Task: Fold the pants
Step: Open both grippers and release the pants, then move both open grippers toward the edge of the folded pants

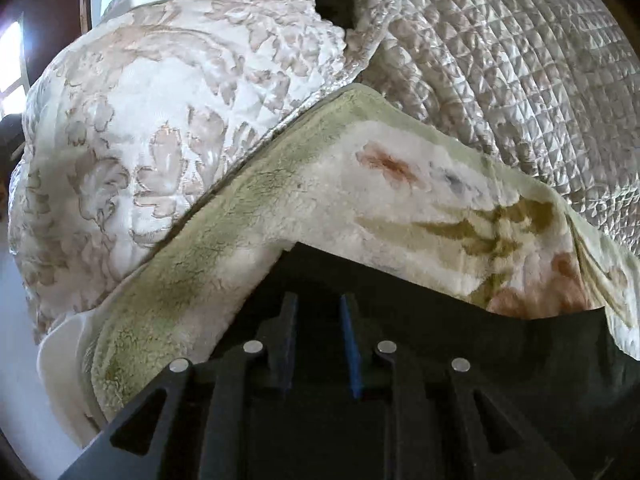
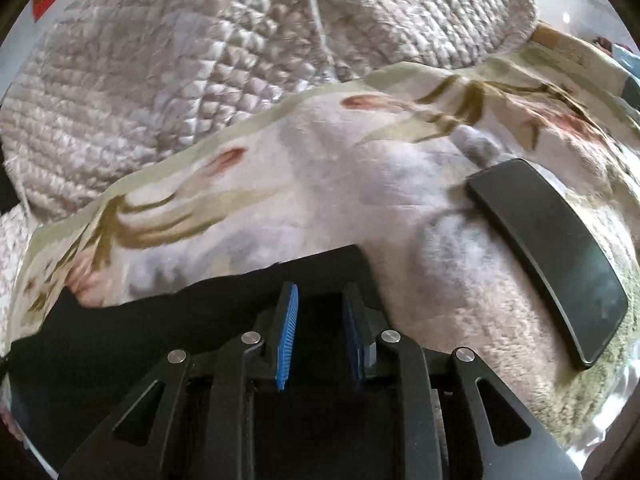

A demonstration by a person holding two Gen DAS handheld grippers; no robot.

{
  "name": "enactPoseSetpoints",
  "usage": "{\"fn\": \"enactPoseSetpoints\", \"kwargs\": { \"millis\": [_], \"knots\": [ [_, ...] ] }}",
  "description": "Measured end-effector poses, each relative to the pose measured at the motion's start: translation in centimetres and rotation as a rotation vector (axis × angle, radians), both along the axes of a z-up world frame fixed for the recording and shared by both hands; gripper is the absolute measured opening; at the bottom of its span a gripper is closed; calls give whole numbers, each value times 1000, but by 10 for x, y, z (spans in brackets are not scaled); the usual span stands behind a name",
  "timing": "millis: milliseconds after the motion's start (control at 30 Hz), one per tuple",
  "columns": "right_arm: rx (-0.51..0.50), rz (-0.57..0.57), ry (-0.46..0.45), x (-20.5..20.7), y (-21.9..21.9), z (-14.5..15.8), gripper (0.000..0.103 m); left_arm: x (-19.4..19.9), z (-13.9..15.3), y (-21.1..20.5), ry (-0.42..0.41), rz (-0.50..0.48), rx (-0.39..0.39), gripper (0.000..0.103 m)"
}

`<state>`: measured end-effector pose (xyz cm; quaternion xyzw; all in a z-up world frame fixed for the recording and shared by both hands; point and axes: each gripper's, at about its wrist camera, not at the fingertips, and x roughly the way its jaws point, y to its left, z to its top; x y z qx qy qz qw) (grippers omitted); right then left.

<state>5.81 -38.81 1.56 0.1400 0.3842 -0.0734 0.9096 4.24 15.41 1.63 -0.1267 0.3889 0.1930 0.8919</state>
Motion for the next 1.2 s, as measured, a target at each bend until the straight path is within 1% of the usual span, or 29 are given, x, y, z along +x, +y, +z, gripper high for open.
{"fn": "enactPoseSetpoints", "kwargs": {
  "millis": [100, 167, 267, 333, 400, 467, 533, 567, 600, 633, 667, 700, 767, 867, 933, 1033, 1067, 1133, 1200],
  "knots": [
    [-20, 38, -20, -5, 5, 10, 23, -2, 7, -10, -21, -32, -23, 25],
    [-37, 89, -42, -7, 15, 17, 23, -4, 11, -24, -29, -83, -30, 25],
    [-67, 167, -36, -10, 38, 19, 23, -9, 13, -48, -30, -163, -44, 25],
    [-62, 223, -26, -12, 54, 15, 23, -13, 13, -70, -19, -233, -47, 27],
    [-51, 312, -18, -20, 80, 10, 24, -21, 12, -93, -16, -300, -38, 30],
    [-81, 375, -23, -29, 107, 6, 24, -30, 10, -109, -16, -346, -35, 31],
    [-87, 447, -12, -41, 131, -2, 24, -36, 5, -121, -3, -375, -34, 36],
    [-95, 468, -2, -45, 136, -8, 32, -38, 0, -125, 12, -389, -41, 41],
    [-116, 476, 2, -49, 141, -14, 41, -38, -6, -128, 39, -400, -45, 43],
    [-139, 483, -11, -54, 144, -18, 42, -42, -8, -133, 39, -403, -15, 43],
    [-160, 483, -31, -60, 146, -19, 45, -46, -6, -136, 30, -411, 15, 45],
    [-173, 482, -30, -63, 147, -18, 47, -49, -5, -139, 33, -424, 24, 47],
    [-178, 479, -24, -69, 146, -15, 47, -55, -2, -139, 32, -428, 5, 47],
    [-169, 461, -51, -84, 139, -5, 47, -63, 1, -136, 26, -421, -8, 47],
    [-175, 456, -57, -91, 137, -5, 47, -68, -1, -135, 29, -416, -18, 47],
    [-191, 438, -12, -97, 132, -18, 47, -73, -7, -135, 47, -407, -2, 47],
    [-193, 442, -26, -102, 131, -18, 47, -75, -6, -134, 47, -405, -1, 47],
    [-206, 441, -21, -106, 131, -14, 47, -78, -5, -131, 52, -397, -5, 47],
    [-197, 433, -20, -109, 130, -11, 47, -81, -2, -127, 54, -380, -10, 47]
  ]
}}
